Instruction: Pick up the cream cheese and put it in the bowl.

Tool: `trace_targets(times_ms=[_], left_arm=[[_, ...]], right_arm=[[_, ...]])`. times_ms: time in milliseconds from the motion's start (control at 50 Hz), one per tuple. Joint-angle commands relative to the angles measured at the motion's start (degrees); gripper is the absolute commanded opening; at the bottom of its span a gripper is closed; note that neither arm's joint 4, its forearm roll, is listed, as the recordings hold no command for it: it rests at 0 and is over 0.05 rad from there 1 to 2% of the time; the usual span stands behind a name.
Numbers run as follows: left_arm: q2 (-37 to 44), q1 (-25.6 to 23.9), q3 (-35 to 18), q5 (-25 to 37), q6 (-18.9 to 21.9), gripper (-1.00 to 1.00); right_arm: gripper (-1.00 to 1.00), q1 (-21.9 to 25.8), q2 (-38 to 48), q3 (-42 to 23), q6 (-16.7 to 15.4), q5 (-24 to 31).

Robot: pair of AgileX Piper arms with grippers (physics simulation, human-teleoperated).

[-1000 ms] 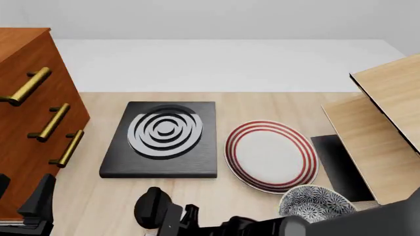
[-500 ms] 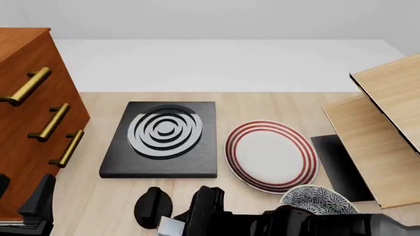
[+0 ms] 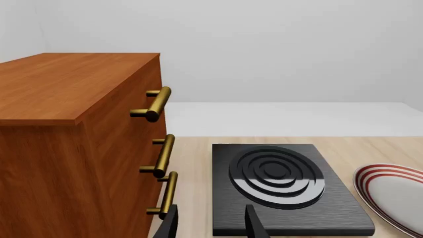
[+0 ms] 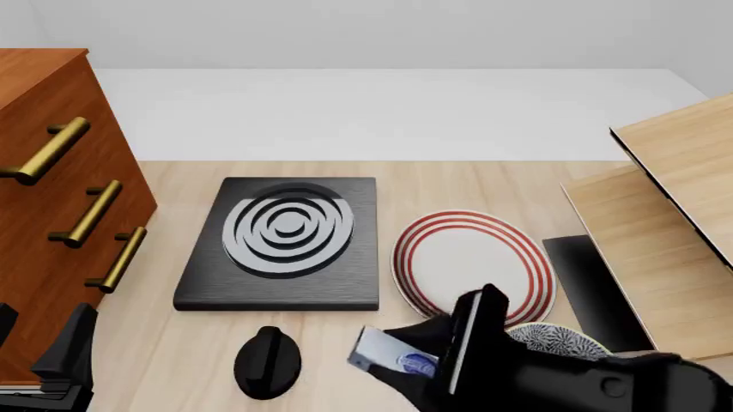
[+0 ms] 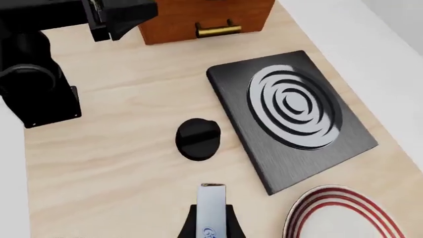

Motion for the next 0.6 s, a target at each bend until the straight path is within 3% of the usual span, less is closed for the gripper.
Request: trace_targets(times_ms=[20,600], left_arm=[[0.00,0.00,0.00,0.00,0.00,1.00],[0.00,0.00,0.00,0.00,0.00,1.00]], right_arm=[[-1.00,-4.53,-9.69,2.50,0.65,2.73],[-1.00,-18.21,-26.44,10.70,2.68,5.82]])
